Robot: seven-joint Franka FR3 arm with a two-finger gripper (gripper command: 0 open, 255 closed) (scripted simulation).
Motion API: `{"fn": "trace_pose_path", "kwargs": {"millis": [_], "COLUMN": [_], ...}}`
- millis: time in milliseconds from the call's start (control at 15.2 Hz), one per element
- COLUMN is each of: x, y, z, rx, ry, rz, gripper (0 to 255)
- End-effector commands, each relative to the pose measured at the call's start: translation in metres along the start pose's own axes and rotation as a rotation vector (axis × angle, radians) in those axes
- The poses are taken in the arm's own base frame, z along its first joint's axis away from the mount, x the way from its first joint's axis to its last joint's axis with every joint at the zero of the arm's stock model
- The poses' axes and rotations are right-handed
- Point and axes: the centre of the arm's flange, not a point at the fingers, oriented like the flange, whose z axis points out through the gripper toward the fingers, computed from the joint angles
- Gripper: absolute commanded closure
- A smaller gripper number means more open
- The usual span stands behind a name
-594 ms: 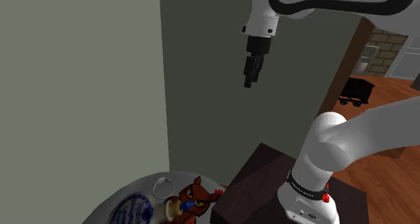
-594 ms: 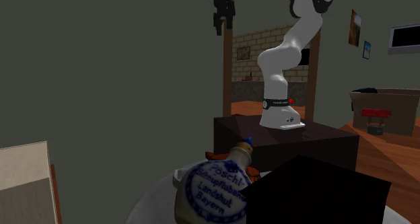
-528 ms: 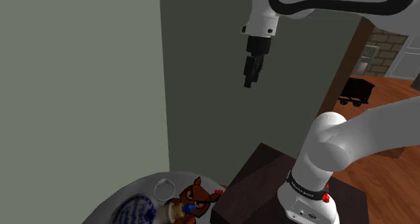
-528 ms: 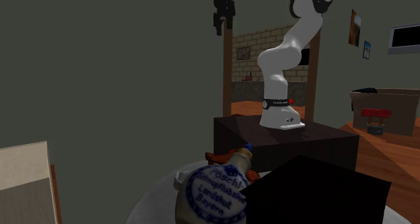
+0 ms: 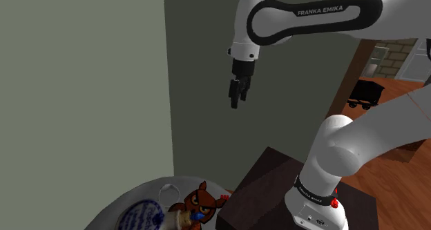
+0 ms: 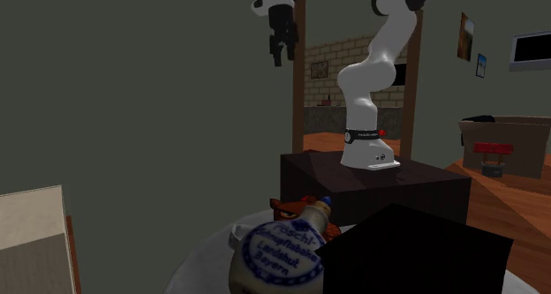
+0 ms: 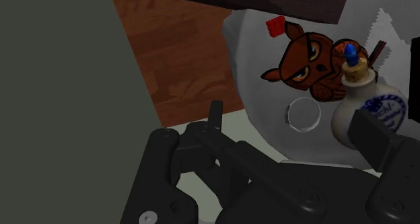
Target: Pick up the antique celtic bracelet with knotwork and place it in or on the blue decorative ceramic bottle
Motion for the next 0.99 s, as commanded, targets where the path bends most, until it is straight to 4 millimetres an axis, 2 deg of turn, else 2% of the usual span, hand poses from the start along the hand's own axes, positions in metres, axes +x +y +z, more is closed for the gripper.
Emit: {"fn": "trace_pose_path", "kwargs": {"millis": [0,924], "x": [0.009,0.107], "y": [-0.01,-0.063], "z": [0.023,0.175], "rx": [-0.003,-0.022], "ry": [-0.003,-0.045], "rz": [-0.001,-0.016], "gripper": [0,0]}}
